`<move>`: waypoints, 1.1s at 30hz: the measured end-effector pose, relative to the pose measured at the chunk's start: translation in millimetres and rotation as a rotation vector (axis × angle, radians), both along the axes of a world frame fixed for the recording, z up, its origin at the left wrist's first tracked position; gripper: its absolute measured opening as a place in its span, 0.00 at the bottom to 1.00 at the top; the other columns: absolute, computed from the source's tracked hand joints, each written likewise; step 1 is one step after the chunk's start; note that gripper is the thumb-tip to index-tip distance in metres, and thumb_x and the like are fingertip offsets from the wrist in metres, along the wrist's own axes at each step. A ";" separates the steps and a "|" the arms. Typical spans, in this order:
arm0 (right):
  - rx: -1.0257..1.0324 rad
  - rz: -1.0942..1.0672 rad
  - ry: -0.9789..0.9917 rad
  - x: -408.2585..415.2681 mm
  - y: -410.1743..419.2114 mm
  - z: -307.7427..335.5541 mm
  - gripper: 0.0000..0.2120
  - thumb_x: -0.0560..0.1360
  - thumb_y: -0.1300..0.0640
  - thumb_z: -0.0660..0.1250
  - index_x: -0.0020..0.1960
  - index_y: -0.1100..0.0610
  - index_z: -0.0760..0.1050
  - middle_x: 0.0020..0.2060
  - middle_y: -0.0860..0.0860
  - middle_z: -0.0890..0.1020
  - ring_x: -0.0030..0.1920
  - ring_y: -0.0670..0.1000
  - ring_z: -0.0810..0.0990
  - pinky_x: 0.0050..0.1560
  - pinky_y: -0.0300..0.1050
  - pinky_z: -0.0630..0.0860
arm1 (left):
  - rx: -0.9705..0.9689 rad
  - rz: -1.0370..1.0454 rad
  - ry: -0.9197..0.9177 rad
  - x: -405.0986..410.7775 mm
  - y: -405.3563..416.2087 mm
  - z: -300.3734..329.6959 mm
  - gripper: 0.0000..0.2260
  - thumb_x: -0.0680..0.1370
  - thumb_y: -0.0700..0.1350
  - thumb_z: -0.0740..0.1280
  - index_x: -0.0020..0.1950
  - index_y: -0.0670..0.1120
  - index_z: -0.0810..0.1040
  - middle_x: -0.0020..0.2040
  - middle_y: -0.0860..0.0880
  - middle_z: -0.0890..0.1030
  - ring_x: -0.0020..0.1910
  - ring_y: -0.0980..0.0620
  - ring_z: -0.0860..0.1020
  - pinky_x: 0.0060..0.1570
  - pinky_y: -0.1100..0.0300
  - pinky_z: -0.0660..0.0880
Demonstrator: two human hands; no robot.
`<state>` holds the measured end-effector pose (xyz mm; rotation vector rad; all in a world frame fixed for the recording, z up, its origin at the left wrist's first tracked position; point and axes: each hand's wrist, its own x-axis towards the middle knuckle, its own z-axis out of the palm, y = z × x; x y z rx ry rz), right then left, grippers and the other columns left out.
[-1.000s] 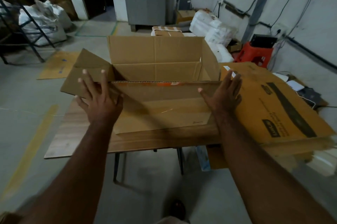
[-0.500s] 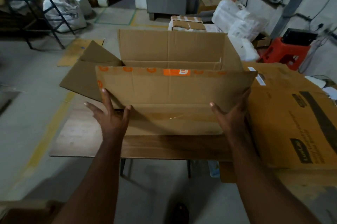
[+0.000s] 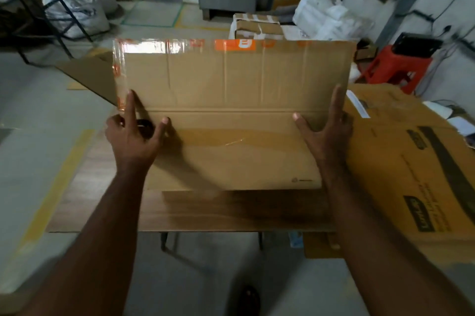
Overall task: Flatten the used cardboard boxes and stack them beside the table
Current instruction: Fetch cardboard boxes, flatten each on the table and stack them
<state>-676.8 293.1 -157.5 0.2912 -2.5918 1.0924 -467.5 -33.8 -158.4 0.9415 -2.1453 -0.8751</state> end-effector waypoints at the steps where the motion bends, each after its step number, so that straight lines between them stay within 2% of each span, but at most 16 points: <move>1: 0.025 0.007 -0.026 -7.6 -2.9 9.1 0.53 0.70 0.29 0.71 0.83 0.40 0.43 0.77 0.60 0.64 0.73 0.65 0.65 0.69 0.62 0.67 | -0.007 -0.002 -0.023 -5.0 -6.5 8.5 0.41 0.71 0.71 0.67 0.79 0.70 0.49 0.72 0.36 0.62 0.69 0.32 0.68 0.70 0.40 0.70; 3: 0.085 0.034 -0.069 -26.0 -8.2 24.5 0.54 0.69 0.28 0.71 0.83 0.39 0.44 0.76 0.62 0.65 0.72 0.67 0.65 0.71 0.62 0.64 | -0.014 -0.023 -0.106 -19.3 -20.7 27.8 0.43 0.70 0.69 0.67 0.82 0.63 0.53 0.70 0.33 0.63 0.71 0.30 0.63 0.72 0.41 0.65; 5: 0.137 0.059 -0.138 -47.5 -11.8 37.7 0.54 0.68 0.27 0.71 0.82 0.37 0.43 0.75 0.63 0.64 0.73 0.67 0.64 0.71 0.63 0.65 | -0.007 -0.040 -0.194 -34.4 -34.1 45.2 0.45 0.67 0.69 0.65 0.82 0.61 0.54 0.70 0.30 0.64 0.71 0.29 0.62 0.72 0.40 0.63; 7: 0.152 0.086 -0.196 -67.2 -16.2 48.5 0.54 0.67 0.26 0.71 0.82 0.36 0.43 0.75 0.62 0.63 0.74 0.68 0.64 0.70 0.64 0.66 | 0.000 -0.086 -0.250 -50.0 -46.2 51.9 0.46 0.66 0.70 0.65 0.82 0.62 0.53 0.72 0.30 0.61 0.72 0.27 0.62 0.72 0.38 0.64; 10: 0.157 0.133 -0.235 -73.8 -19.7 43.9 0.52 0.70 0.28 0.70 0.82 0.38 0.43 0.75 0.62 0.62 0.73 0.67 0.65 0.72 0.63 0.67 | 0.068 -0.136 -0.256 -62.4 -47.8 39.9 0.44 0.71 0.69 0.71 0.81 0.66 0.51 0.74 0.32 0.58 0.73 0.26 0.62 0.72 0.37 0.66; 12: 0.153 0.129 -0.255 -66.6 -20.1 26.6 0.51 0.69 0.24 0.66 0.81 0.35 0.39 0.75 0.63 0.61 0.73 0.68 0.67 0.71 0.66 0.68 | 0.118 -0.097 -0.253 -63.3 -40.3 22.7 0.41 0.74 0.69 0.67 0.80 0.68 0.47 0.74 0.33 0.58 0.72 0.25 0.62 0.71 0.36 0.67; 15: 0.172 0.086 -0.243 -62.0 -21.1 12.1 0.50 0.67 0.19 0.59 0.79 0.32 0.36 0.76 0.66 0.61 0.73 0.69 0.66 0.70 0.68 0.68 | 0.081 -0.044 -0.256 -61.4 -33.0 13.5 0.40 0.76 0.70 0.65 0.80 0.69 0.45 0.73 0.32 0.60 0.71 0.24 0.63 0.70 0.35 0.66; 18: 0.209 0.085 -0.275 -71.9 -24.9 23.2 0.48 0.70 0.22 0.61 0.81 0.35 0.40 0.74 0.66 0.63 0.71 0.69 0.68 0.70 0.66 0.69 | 0.036 -0.018 -0.320 -70.3 -42.1 24.7 0.38 0.76 0.69 0.65 0.81 0.68 0.48 0.72 0.33 0.62 0.70 0.26 0.65 0.68 0.35 0.68; 23: 0.286 0.071 -0.398 -82.2 -34.1 33.7 0.47 0.69 0.20 0.60 0.81 0.34 0.46 0.78 0.61 0.58 0.74 0.68 0.64 0.73 0.65 0.65 | -0.049 0.014 -0.534 -90.0 -56.9 30.6 0.38 0.73 0.76 0.60 0.80 0.67 0.54 0.72 0.35 0.64 0.70 0.28 0.67 0.67 0.33 0.66; 27: 0.421 0.110 -0.491 -88.7 -40.6 36.3 0.48 0.68 0.18 0.58 0.82 0.37 0.49 0.82 0.58 0.52 0.80 0.64 0.57 0.77 0.64 0.59 | 0.010 -0.055 -0.682 -99.4 -72.5 28.1 0.45 0.65 0.83 0.56 0.79 0.65 0.55 0.74 0.36 0.63 0.70 0.27 0.67 0.66 0.32 0.69; 33: 0.491 0.074 -0.489 -85.8 -46.5 30.2 0.48 0.68 0.17 0.53 0.82 0.38 0.48 0.82 0.57 0.51 0.79 0.65 0.58 0.74 0.67 0.60 | -0.105 -0.076 -0.736 -100.4 -64.7 15.4 0.38 0.72 0.80 0.51 0.78 0.67 0.49 0.73 0.35 0.62 0.68 0.27 0.67 0.63 0.31 0.69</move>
